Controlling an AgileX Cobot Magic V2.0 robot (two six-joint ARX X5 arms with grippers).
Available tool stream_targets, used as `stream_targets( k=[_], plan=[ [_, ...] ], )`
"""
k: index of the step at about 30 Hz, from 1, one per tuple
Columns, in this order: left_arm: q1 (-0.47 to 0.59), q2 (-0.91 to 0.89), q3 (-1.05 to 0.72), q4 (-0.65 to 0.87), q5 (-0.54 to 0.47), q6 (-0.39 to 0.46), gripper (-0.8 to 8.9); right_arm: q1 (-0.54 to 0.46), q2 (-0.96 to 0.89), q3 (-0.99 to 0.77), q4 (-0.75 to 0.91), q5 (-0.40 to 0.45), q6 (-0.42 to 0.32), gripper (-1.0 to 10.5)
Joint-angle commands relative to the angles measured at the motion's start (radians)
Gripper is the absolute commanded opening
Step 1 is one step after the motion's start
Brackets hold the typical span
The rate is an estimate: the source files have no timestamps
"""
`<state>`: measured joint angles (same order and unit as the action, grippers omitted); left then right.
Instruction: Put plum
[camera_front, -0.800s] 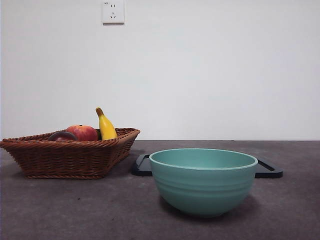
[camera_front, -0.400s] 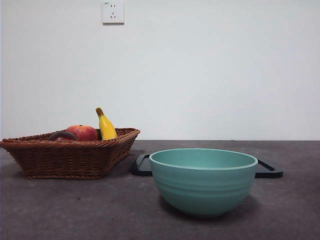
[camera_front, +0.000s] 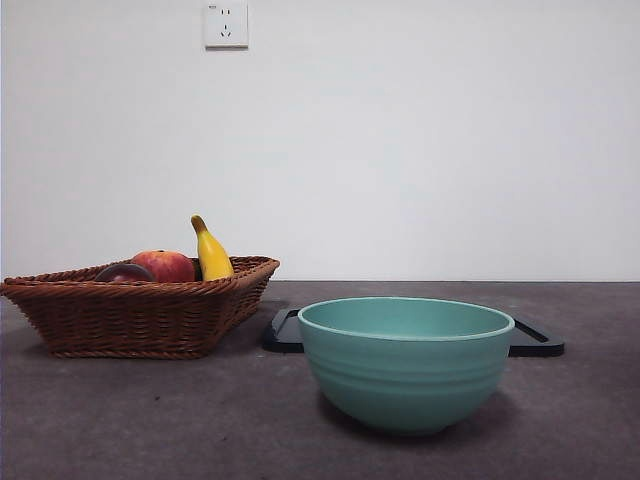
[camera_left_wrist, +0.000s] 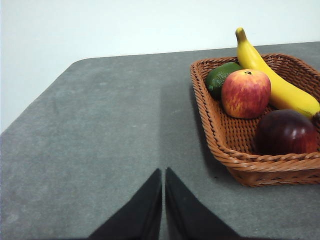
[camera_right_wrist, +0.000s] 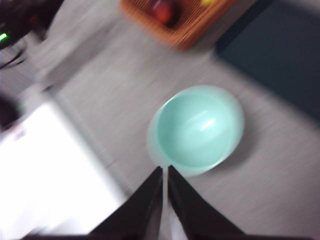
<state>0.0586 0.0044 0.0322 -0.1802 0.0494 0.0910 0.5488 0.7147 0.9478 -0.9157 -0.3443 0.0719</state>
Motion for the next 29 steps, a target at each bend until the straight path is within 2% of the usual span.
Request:
stream_targets(
  k=[1,7,10,13,20,29],
  plan=[
    [0.002,-0.001,-0.021,-0.007,-0.001,-0.003,0.09,-0.091,-0.042,-0.022,0.145,0.030,-0.109,0.1],
    [0.002,-0.001,-0.021,-0.007,-0.001,-0.003,0.09,-0.366,-0.200,-0.191,0.404,0.060,-0.119,0.1],
    [0.002,-0.001,-0.021,-0.007,-0.001,-0.003,0.09,-0.462,-0.283,-0.309,0.523,0.117,-0.121,0.1],
    [0.002,-0.001,-0.021,-0.007,-0.001,-0.003,0.09,-0.526,-0.372,-0.437,0.637,0.120,-0.125,0.1],
    [0.002,-0.001,-0.021,-0.007,-0.001,-0.003,0.09,-0.574,-0.539,-0.697,0.850,0.182,-0.124,0.1],
    [0.002,-0.001,-0.021,-0.007,-0.001,-0.003,0.09,-0.580,-0.655,-0.868,0.879,0.278,-0.108,0.1]
  ],
)
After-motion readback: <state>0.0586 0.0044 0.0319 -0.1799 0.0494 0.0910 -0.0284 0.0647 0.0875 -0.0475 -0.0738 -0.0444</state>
